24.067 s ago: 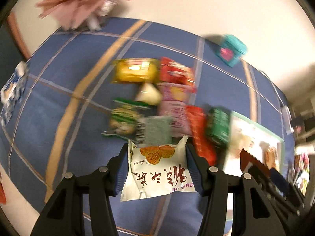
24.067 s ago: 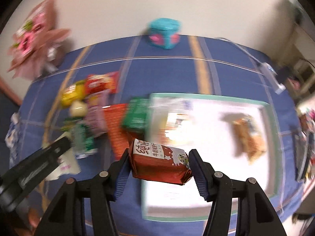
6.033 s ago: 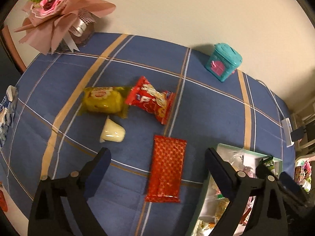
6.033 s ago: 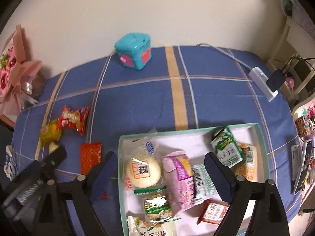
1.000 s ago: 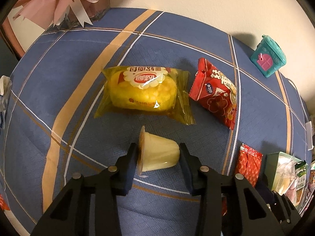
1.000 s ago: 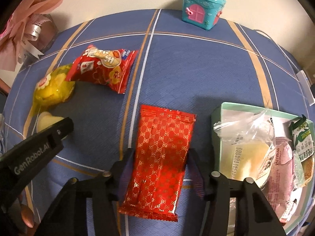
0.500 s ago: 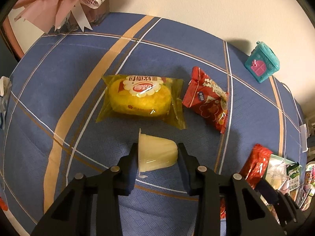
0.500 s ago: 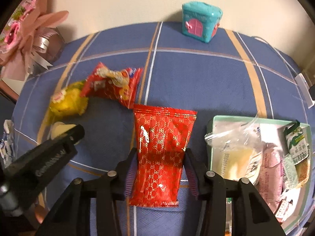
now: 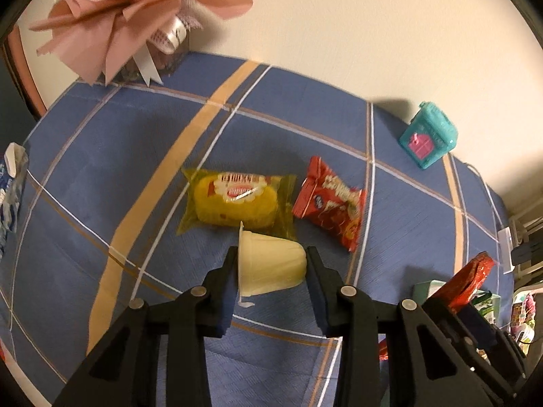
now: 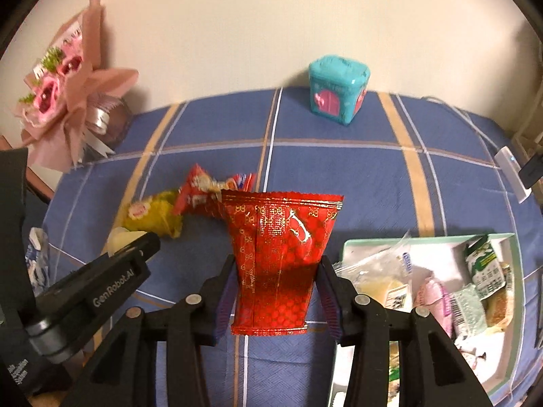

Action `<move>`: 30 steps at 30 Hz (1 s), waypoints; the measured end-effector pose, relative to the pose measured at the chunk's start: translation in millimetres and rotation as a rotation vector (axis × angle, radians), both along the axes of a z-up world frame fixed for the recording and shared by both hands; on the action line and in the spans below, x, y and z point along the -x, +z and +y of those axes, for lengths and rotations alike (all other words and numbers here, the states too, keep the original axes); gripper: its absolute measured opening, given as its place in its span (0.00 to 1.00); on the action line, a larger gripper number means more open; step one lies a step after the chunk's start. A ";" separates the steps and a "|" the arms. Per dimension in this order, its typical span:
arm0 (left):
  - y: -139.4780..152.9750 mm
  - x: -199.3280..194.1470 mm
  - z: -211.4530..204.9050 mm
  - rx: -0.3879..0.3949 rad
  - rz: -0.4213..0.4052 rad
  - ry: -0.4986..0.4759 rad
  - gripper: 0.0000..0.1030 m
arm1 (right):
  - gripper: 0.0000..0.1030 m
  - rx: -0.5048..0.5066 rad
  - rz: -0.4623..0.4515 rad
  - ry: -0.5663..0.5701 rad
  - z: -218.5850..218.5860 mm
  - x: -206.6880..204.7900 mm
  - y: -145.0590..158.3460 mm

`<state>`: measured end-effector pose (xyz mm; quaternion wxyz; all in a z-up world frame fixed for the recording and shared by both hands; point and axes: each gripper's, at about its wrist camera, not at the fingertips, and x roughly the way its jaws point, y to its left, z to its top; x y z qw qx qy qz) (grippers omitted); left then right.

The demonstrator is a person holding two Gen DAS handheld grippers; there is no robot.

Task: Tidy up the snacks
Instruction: 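Carry both items over the white tray and open both tools to release them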

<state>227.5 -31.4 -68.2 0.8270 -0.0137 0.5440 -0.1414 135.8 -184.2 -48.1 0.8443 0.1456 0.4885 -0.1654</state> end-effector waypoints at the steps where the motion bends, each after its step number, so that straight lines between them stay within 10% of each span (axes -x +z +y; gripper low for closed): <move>1: 3.5 0.5 -0.1 0.003 -0.007 -0.001 0.38 | 0.47 0.002 -0.009 -0.001 -0.7 3.2 4.5; 30: 92.7 82.3 -80.0 0.086 -0.135 -0.214 0.38 | 0.47 0.081 -0.063 -0.310 -129.2 114.9 87.8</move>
